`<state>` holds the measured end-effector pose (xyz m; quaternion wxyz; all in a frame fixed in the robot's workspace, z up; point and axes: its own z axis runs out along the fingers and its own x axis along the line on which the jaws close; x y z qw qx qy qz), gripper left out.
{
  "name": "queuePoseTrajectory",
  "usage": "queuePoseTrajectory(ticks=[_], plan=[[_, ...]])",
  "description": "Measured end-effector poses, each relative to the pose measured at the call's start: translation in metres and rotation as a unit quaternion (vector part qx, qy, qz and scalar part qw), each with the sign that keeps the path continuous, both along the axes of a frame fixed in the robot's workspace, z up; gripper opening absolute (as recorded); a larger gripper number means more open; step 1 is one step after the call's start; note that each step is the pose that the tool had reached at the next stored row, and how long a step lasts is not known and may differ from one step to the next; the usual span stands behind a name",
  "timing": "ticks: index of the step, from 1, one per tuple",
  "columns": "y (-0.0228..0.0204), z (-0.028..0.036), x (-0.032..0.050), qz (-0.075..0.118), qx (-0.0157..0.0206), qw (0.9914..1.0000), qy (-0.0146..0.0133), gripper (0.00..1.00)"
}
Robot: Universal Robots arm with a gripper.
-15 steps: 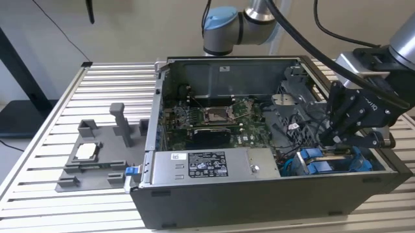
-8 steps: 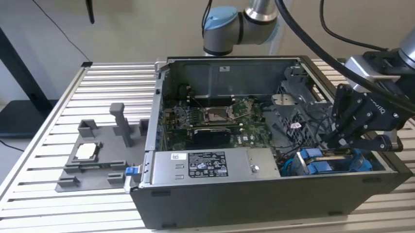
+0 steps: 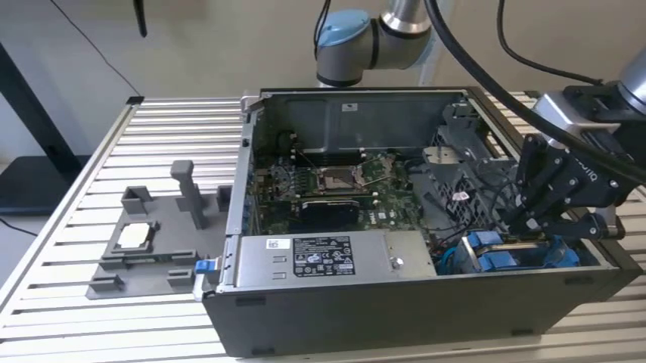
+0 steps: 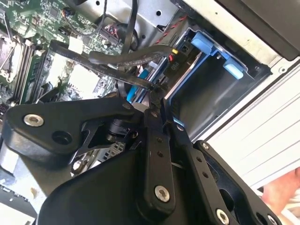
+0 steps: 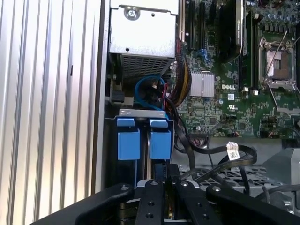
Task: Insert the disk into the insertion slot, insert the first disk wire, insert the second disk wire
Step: 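Insert the second disk wire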
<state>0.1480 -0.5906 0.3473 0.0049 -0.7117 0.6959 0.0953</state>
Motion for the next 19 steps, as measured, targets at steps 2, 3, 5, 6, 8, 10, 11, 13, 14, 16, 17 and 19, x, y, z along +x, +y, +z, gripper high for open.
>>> queuePoseTrajectory(ticks=[2,3,5,6,8,10,11,13,14,16,17,19], plan=[[0.0,-0.0009,0.0005,0.0,0.0004,1.0,0.0,0.16],[0.0,-0.0013,0.0007,0.0,0.0006,1.0,0.0,0.16],[0.0001,-0.002,0.0012,0.0,0.001,1.0,0.0,0.16],[0.0001,-0.0024,0.0014,0.0,0.0012,1.0,0.0,0.16],[0.0002,-0.0032,0.0018,0.0,0.0016,1.0,0.0,0.16],[0.0005,-0.0039,0.0021,0.0,0.0017,1.0,0.0,0.16],[0.0007,-0.0042,0.0022,0.0,0.0019,1.0,0.0,0.16],[0.0011,-0.005,0.0024,-0.001,0.0022,1.0,0.0,0.16],[0.0013,-0.0053,0.0025,-0.001,0.0024,1.0,0.0,0.16],[0.0021,-0.0058,0.0028,-0.001,0.0024,1.0,0.0,0.16],[0.0024,-0.006,0.003,-0.001,0.0026,1.0,0.0,0.16],[0.0031,-0.0062,0.0035,-0.003,0.0025,0.99999,0.0,0.16]])
